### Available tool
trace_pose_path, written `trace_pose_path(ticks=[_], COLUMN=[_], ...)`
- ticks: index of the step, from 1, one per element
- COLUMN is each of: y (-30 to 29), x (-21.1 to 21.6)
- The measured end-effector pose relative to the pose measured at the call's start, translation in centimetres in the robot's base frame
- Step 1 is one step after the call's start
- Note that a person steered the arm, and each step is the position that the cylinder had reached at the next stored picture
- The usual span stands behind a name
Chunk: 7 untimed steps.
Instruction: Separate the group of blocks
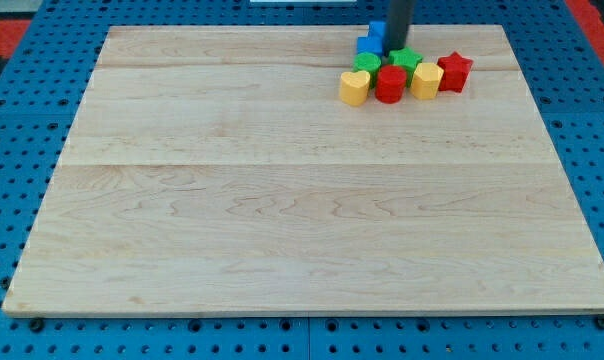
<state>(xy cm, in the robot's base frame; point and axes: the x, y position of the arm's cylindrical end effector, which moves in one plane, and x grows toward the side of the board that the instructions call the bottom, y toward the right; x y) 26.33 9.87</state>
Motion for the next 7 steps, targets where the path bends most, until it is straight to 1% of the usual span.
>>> trace_pose_path(ticks=[1,2,3,4,6,7], y=[-5.2,-5.1,-1.1,0.2,0.7,5.3], x=[1.6,0.2,0.7,0.6,-0.1,-1.9])
